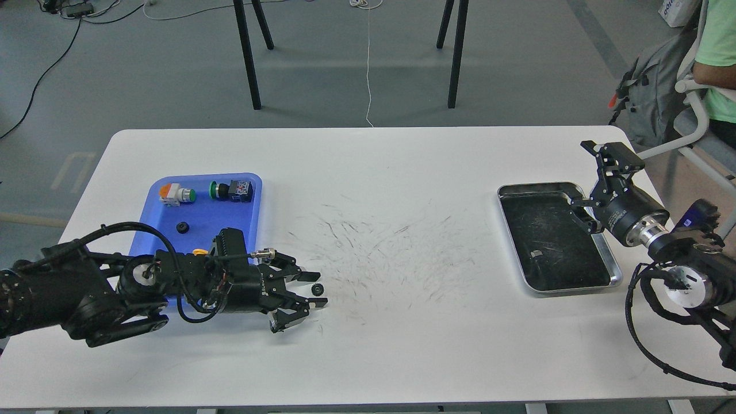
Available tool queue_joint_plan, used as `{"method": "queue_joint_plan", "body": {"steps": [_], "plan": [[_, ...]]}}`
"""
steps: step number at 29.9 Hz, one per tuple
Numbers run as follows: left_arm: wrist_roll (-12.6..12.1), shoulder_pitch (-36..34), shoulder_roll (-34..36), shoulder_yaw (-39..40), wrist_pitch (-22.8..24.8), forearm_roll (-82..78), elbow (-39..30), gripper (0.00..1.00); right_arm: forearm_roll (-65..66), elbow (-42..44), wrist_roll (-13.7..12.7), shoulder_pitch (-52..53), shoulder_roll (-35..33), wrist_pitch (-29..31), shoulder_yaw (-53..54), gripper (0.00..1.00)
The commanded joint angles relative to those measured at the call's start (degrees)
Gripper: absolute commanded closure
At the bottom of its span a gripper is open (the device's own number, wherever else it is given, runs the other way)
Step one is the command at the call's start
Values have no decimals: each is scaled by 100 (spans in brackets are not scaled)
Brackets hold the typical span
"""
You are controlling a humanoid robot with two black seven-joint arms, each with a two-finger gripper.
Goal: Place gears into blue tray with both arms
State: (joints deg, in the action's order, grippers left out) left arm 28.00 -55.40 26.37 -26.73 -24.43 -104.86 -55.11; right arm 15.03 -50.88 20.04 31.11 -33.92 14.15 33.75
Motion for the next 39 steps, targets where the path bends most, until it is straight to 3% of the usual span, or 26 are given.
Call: {"method": "queue_joint_plan", "body": {"steps": [1, 14, 39], "plan": [[0, 3, 0, -8, 0, -8, 9, 52, 0, -1, 0, 1, 8, 0, 0, 6], [0, 3, -17, 1, 0, -8, 53, 67, 88, 7, 0, -8, 8, -8, 0, 6], [0, 117, -176, 80, -9, -122, 220, 84, 176, 78, 0, -61, 17, -8, 0, 6]]}}
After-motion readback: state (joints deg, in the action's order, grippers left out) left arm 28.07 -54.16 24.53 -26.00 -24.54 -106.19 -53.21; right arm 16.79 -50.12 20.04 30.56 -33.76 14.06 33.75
